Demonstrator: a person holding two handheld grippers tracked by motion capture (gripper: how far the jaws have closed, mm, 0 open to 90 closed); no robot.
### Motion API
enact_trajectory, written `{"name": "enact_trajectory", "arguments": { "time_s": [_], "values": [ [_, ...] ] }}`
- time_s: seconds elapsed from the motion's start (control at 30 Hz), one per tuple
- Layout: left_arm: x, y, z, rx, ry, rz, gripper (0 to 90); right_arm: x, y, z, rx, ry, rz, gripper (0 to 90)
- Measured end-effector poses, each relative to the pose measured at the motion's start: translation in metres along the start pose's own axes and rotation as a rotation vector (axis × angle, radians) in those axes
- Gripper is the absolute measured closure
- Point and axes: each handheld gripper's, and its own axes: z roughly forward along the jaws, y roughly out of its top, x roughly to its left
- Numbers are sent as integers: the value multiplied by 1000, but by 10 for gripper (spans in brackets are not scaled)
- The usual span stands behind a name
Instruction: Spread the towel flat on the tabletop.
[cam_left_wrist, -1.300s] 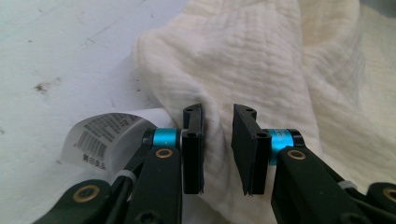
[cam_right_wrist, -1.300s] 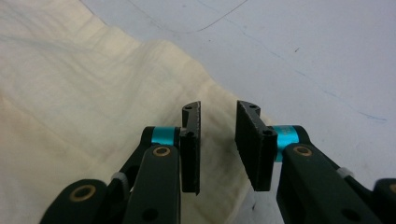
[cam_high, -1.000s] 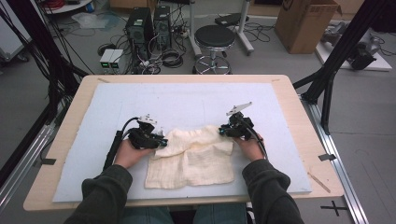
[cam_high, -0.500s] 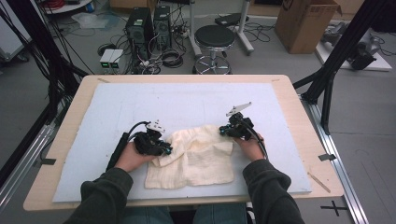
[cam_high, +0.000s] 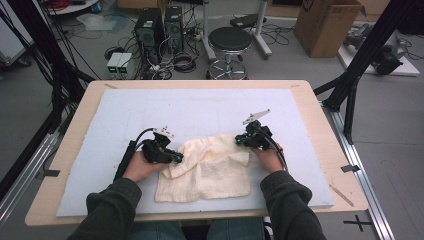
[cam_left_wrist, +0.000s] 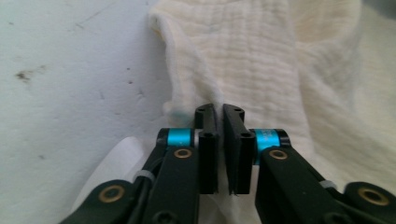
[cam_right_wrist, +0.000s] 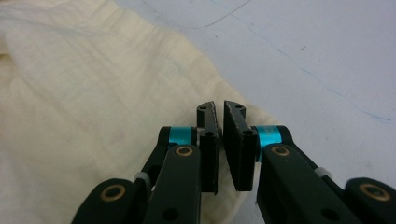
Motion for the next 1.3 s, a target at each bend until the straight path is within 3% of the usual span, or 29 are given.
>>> {"name": "enact_trajectory", "arguments": {
  "time_s": [0.03, 0.13, 0.23, 0.3, 0.43, 0.5, 0.6, 0.63, 0.67, 0.7, 0.73, 0.8, 0.83, 0.93, 1.07, 1.13, 1.2, 1.3],
  "values": [
    [-2, 0, 1, -1, 8, 2, 848, 0, 0, 0, 0, -1, 1, 845],
    [-7, 2, 1, 12, 58, 62, 875, 1, -3, 0, -16, 6, 5, 881],
    [-9, 2, -4, -6, 138, 84, 879, -1, -4, -1, -26, 17, 27, 893],
    [-4, 2, -13, -45, 188, 72, 879, 2, -3, -3, -32, 18, 11, 895],
    [8, 6, -30, -128, 259, 38, 879, 4, 7, -18, -108, -1, -3, 897],
    [16, 8, -33, -182, 296, 11, 879, 2, 15, -25, -142, -9, -9, 897],
    [33, 18, -33, -201, 362, -10, 878, -4, 28, -29, -165, -39, -6, 897],
    [38, 21, -32, -234, 396, -25, 873, -7, 31, -28, -175, -59, -8, 895],
    [43, 24, -30, -250, 449, -36, 827, -10, 35, -26, -179, -98, 9, 877],
    [48, 27, -26, -232, 495, -59, 701, -14, 38, -23, -180, -134, 42, 797],
    [54, 27, -24, -215, 487, -92, 617, -18, 39, -19, -191, -156, 69, 754],
    [59, 23, -25, -203, 461, -113, 596, -22, 37, -14, -183, -162, 104, 716],
    [59, 22, -26, -202, 448, -112, 583, -23, 35, -13, -169, -138, 100, 702],
    [53, 16, -31, -200, 425, -84, 577, -19, 31, -15, -142, -101, 82, 655],
    [40, 5, -39, -214, 401, -54, 562, -9, 30, -30, -167, -42, 66, 594],
    [31, -3, -45, -219, 377, -35, 546, -1, 30, -41, -175, -39, 38, 581],
    [22, -8, -50, -227, 363, -14, 531, 6, 26, -50, -203, -24, 26, 567],
    [7, -18, -56, -235, 327, 22, 524, 15, 14, -60, -202, 9, 14, 535]
  ]
}}
